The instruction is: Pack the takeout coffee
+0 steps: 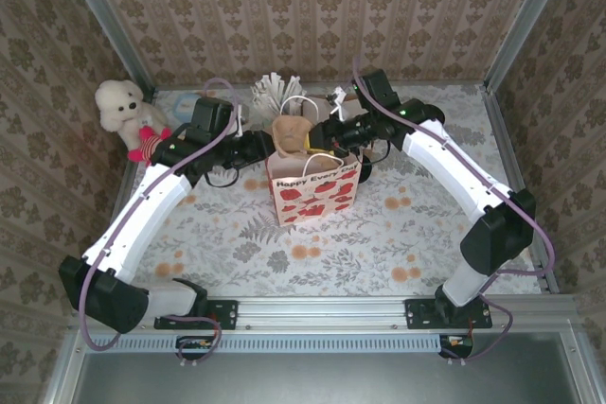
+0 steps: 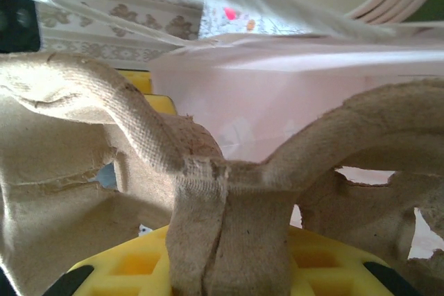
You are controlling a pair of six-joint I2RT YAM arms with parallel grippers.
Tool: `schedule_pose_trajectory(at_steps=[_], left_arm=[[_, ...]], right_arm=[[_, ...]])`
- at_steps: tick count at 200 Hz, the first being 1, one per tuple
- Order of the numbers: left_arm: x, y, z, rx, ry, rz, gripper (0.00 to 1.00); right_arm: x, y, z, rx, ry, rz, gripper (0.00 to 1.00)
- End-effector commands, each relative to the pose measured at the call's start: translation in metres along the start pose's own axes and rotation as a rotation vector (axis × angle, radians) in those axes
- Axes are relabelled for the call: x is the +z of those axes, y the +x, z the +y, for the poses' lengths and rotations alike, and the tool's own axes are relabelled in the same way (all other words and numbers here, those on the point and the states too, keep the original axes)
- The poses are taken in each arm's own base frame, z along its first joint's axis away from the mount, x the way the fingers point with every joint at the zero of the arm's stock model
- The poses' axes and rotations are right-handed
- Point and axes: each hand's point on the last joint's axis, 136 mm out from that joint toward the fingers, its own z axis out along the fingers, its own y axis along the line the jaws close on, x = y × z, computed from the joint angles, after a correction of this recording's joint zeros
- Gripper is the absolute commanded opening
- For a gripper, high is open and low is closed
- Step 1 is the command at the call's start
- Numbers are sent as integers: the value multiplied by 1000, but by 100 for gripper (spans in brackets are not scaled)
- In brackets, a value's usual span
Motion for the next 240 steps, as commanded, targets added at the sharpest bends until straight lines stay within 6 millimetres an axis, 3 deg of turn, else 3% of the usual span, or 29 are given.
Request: schedule_pose_trajectory(at_steps=[1,66,117,152,188,205,220,240], left_arm=[[2,2,-5,23,20,13,38],[1,3,-7,30,33,18,33],[-19,-6,-25,151,93,-10,40],[-36,-34,-49,440,144,-150,61],[-26,-53,-84,838,266,-245,76],[-12,-62,-90,949,272,-236,78],[-6,-90,-78,943,237,-249,78],[-3,-102,-78,943,335,-231,74]], right_arm=[[3,5,-8,-51,113,8,0],[-9,5,-43,-150,506,-37,0],[-3,9,-55,-178,625,-17,1],[7,12,-46,-259,565,25,6],[10,9,-45,-263,559,18,6],[12,8,-47,-264,566,18,7],[12,7,-48,-255,568,7,7],[12,5,-45,-254,553,-11,7]])
